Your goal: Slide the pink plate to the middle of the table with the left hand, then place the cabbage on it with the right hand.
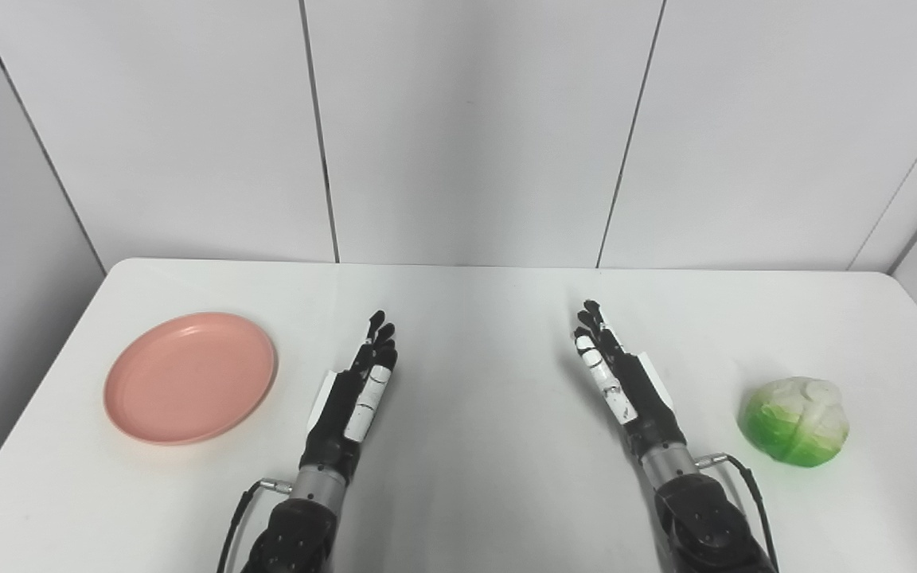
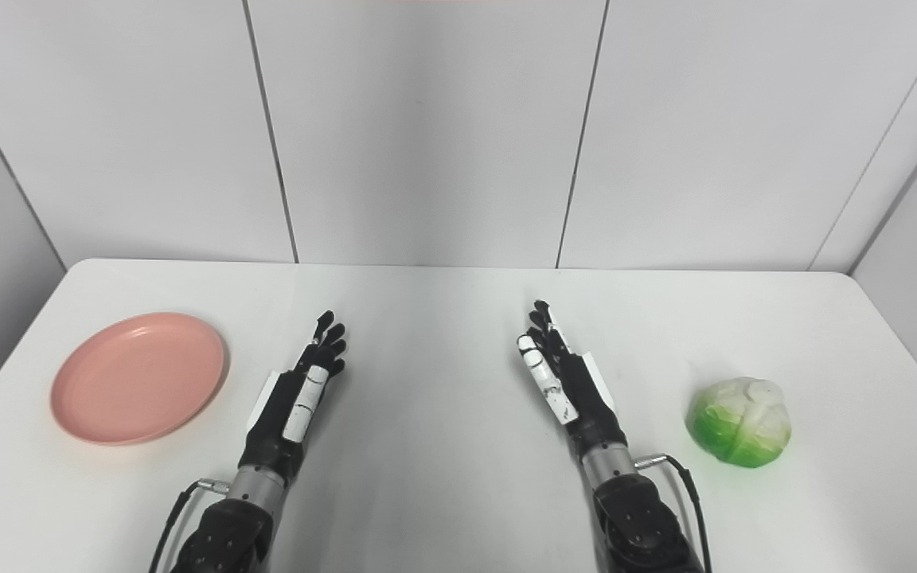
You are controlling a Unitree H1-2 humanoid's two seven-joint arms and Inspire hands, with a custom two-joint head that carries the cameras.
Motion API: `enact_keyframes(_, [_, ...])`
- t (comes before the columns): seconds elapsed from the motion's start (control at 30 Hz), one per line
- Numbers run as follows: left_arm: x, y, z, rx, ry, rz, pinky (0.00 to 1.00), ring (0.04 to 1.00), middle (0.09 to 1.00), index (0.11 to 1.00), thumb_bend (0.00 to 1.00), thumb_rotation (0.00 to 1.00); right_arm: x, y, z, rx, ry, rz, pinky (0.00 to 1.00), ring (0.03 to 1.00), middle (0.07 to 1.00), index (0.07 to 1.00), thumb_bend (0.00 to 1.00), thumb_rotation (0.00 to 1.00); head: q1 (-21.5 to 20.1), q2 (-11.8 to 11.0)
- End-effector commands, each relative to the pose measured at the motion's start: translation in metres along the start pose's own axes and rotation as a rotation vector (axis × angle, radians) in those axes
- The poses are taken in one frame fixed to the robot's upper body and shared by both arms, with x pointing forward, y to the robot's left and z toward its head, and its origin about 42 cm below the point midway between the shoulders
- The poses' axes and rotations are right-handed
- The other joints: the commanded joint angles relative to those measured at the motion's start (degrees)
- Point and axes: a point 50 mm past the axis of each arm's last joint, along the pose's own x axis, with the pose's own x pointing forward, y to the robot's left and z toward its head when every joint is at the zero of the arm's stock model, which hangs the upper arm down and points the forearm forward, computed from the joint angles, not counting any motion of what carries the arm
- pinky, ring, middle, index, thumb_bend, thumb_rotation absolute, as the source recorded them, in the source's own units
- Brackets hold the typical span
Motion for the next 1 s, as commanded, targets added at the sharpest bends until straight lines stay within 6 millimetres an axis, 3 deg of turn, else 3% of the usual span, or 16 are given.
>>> enact_keyframes(0.0, [-0.0048,-0.0001,-0.0174,0.008,0.106,-0.014,0.95,0.974,0.986,0.992,0.80,1.00,-0.0026,0.0120,-0.0041,0.015,0.051,0.063,0.92,0.941,0.970,0.997,0.54,0.99,0.01,0.06])
enact_keyframes(0.97, [-0.0044,-0.0010,-0.0186,0.014,0.112,-0.020,0.96,0.978,0.985,0.991,0.81,1.00,-0.0039,0.0111,-0.0055,-0.011,0.044,0.073,0.89,0.926,0.960,0.988,0.54,0.97,0.34,-0.10])
